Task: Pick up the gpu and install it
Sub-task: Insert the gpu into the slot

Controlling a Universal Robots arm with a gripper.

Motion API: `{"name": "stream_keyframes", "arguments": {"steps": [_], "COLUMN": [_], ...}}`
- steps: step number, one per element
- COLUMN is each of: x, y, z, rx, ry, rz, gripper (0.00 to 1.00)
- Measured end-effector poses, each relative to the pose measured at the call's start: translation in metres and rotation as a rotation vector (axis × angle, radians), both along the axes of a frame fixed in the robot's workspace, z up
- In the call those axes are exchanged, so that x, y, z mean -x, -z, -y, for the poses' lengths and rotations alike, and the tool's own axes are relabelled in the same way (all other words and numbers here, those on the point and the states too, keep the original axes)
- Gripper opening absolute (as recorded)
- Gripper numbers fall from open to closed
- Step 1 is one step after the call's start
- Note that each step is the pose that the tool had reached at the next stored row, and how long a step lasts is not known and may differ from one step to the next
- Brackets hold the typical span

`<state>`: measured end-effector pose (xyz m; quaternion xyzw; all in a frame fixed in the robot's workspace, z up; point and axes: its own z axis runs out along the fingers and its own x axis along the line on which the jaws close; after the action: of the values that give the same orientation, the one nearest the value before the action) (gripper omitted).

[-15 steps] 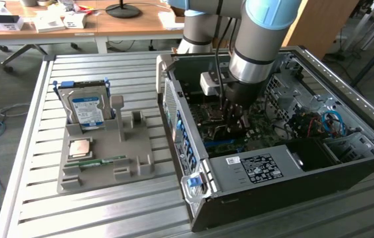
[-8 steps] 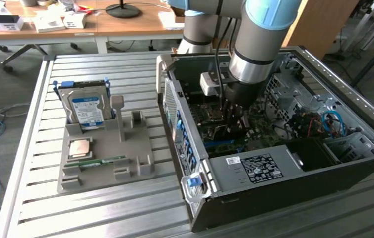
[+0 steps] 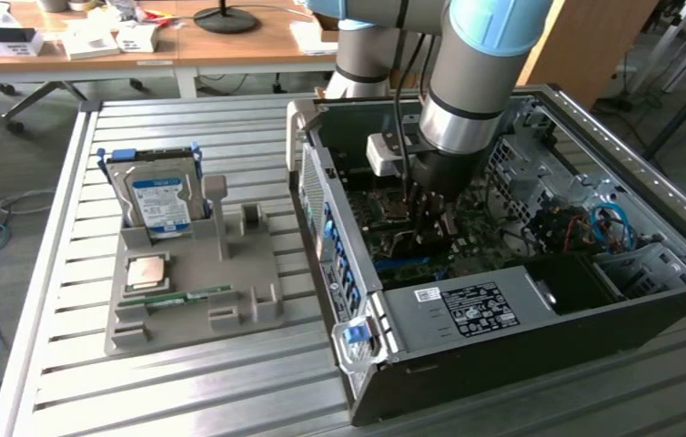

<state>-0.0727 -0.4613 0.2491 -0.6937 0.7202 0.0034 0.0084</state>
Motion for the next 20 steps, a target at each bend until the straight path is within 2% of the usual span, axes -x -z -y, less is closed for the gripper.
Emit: {"name": "stream_keyframes", "arguments": {"steps": [20], "x": [0.0001], "y": [0.0014], "z": [0.0000], "rx": [-0.0002], "ry": [0.000], "rz": [0.0001], "gripper": [0.26]}}
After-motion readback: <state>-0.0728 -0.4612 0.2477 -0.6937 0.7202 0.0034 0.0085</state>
